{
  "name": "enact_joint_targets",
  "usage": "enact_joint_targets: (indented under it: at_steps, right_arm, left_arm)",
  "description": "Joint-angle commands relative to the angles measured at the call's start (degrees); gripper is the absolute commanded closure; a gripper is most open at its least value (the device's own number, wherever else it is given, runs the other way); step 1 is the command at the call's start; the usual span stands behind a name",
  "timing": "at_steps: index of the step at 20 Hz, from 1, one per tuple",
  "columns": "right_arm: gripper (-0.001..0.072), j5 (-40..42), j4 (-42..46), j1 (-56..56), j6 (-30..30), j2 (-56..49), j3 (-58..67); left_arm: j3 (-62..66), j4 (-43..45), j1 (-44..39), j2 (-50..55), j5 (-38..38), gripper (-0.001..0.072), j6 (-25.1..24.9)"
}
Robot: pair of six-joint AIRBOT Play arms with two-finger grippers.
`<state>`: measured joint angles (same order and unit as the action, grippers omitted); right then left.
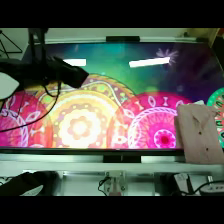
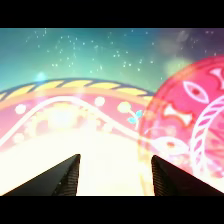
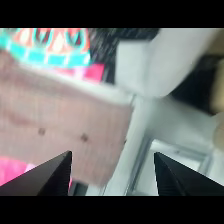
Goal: Fold the shirts.
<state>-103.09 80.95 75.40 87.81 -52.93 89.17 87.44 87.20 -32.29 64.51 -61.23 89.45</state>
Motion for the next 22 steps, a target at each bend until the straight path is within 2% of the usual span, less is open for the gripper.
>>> enact_joint_targets:
  at_steps: [1, 3, 5, 8, 9, 10, 11, 13, 15, 17, 22]
  right_arm:
    - [0.0078, 0.2, -0.6, -17.1, -0.6, 2.0, -12.0]
    - [0.0078, 5.4, 0.1, -30.4, -0.3, 1.9, -16.5]
    - [0.0078, 11.4, 2.0, -45.3, 0.8, 1.2, -18.3]
    - [0.0078, 17.2, 3.6, -63.0, 2.6, -2.8, -18.3]
    - [0.0078, 17.1, 3.5, -66.3, 2.6, -4.9, -18.2]
    - [0.0078, 15.8, 3.3, -68.8, 2.6, -7.8, -17.4]
    - [0.0078, 14.1, 3.5, -70.5, 2.6, -10.6, -16.0]
    - [0.0078, 11.3, 3.7, -73.3, 2.1, -15.3, -12.9]
    - [0.0078, 12.4, 3.4, -74.9, 1.9, -17.3, -11.4]
    - [0.0078, 15.1, 3.1, -76.0, 1.9, -17.3, -11.4]
    - [0.0078, 15.5, 2.7, -75.9, 2.0, -17.3, -11.4]
  left_arm:
    - [0.0, 8.7, 0.0, 0.5, -14.7, 0.0166, 4.0]
    - [-0.8, 16.0, 0.5, 1.2, -21.3, 0.0169, 7.3]
    - [-3.1, 15.9, 2.8, 2.5, -25.0, 0.0290, 13.6]
    - [-9.4, 15.9, 4.6, 3.6, -26.9, 0.0290, 16.1]
    - [-12.0, 15.9, 5.2, 3.6, -26.9, 0.0266, 17.9]
    - [-13.8, 15.3, 5.8, 3.6, -26.5, 0.0067, 19.7]
    - [-14.9, 14.1, 6.4, 3.6, -25.8, -0.0013, 20.3]
    - [-15.1, 12.9, 7.4, 3.7, -24.8, -0.0013, 21.3]
    - [-15.1, 12.9, 8.1, 3.7, -24.8, -0.0013, 22.1]
    - [-15.1, 12.9, 8.3, 3.7, -24.9, -0.0013, 22.1]
    - [-15.1, 12.9, 8.3, 3.7, -24.7, -0.0013, 22.1]
